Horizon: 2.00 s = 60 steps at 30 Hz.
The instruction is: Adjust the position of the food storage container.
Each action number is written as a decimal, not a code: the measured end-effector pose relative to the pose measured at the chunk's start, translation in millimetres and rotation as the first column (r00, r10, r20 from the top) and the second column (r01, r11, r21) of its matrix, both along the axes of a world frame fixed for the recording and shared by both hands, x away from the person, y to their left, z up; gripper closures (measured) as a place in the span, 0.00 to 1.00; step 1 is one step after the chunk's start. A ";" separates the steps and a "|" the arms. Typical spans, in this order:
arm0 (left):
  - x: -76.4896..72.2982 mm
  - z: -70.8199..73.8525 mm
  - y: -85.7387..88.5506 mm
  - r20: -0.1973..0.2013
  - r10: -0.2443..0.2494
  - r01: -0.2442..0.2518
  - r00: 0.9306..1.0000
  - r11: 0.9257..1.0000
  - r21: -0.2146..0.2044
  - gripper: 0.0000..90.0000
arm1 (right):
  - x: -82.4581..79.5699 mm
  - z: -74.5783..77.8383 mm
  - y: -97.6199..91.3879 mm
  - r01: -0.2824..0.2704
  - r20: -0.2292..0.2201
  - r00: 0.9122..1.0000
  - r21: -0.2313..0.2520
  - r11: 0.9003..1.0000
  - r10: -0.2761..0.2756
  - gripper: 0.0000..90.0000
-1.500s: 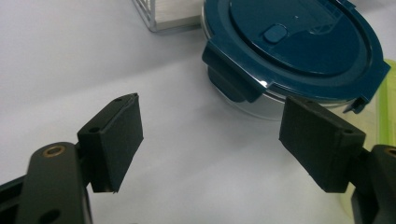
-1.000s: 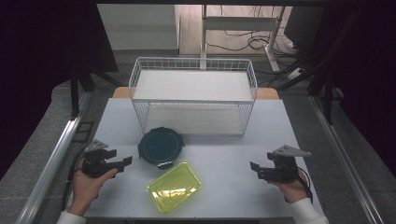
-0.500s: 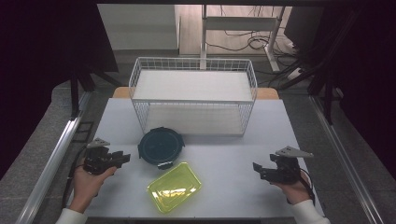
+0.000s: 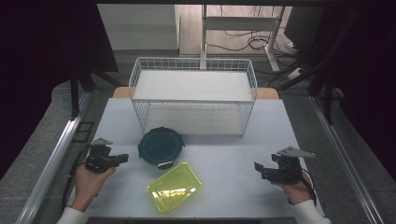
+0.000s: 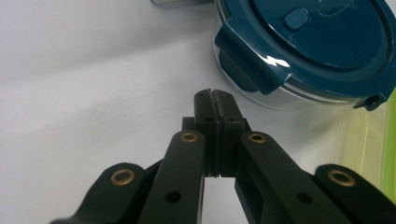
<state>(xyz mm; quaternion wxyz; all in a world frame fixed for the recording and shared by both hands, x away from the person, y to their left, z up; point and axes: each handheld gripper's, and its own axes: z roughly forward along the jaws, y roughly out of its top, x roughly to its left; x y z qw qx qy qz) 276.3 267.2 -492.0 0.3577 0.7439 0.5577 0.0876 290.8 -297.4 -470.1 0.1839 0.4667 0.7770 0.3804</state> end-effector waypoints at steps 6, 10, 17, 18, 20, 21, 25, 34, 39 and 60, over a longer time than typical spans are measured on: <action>6.0 3.8 -5.1 0.005 0.000 0.000 1.000 1.000 0.009 1.00 | 0.1 -0.3 0.8 0.000 -0.005 1.000 0.000 1.000 0.000 0.23; 11.9 0.7 -7.5 -0.013 -0.005 0.005 1.000 1.000 0.026 1.00 | -0.1 -0.6 1.3 0.002 -0.010 1.000 -0.003 1.000 -0.003 0.23; 20.1 -3.7 -9.5 -0.038 -0.009 0.011 0.999 0.999 0.036 1.00 | 0.4 -1.6 1.4 0.005 -0.019 1.000 -0.005 1.000 -0.005 0.23; 21.3 -4.4 -10.1 -0.041 -0.011 0.012 0.999 0.999 0.036 1.00 | 0.5 -1.9 1.5 0.005 -0.019 1.000 -0.007 1.000 -0.005 0.23; 24.0 -5.8 -11.7 -0.048 -0.015 0.016 0.999 0.999 0.028 1.00 | 0.6 -2.1 1.8 0.006 -0.022 1.000 -0.009 1.000 -0.007 0.23; 25.5 -6.6 -12.7 -0.052 -0.017 0.018 0.998 1.000 0.024 1.00 | 0.7 -2.3 1.9 0.006 -0.023 1.000 -0.008 1.000 -0.006 0.23; 30.9 -9.1 -17.0 -0.067 -0.031 0.032 0.997 0.999 0.016 1.00 | 0.5 -2.0 1.9 0.007 -0.024 1.000 -0.008 1.000 -0.008 0.23; 37.5 -14.3 -25.7 -0.107 -0.029 0.030 0.994 0.999 0.012 1.00 | 1.3 -2.7 1.5 0.009 -0.029 1.000 -0.009 1.000 -0.009 0.23; 42.9 -14.1 -27.0 -0.109 -0.017 0.016 0.994 1.000 -0.011 1.00 | 1.9 -2.8 2.2 0.007 -0.031 1.000 -0.009 1.000 -0.008 0.23; 58.5 -14.5 -51.3 -0.118 -0.048 0.045 0.992 0.999 -0.025 1.00 | 2.0 -3.0 3.6 0.001 -0.035 0.999 -0.010 1.000 -0.001 0.23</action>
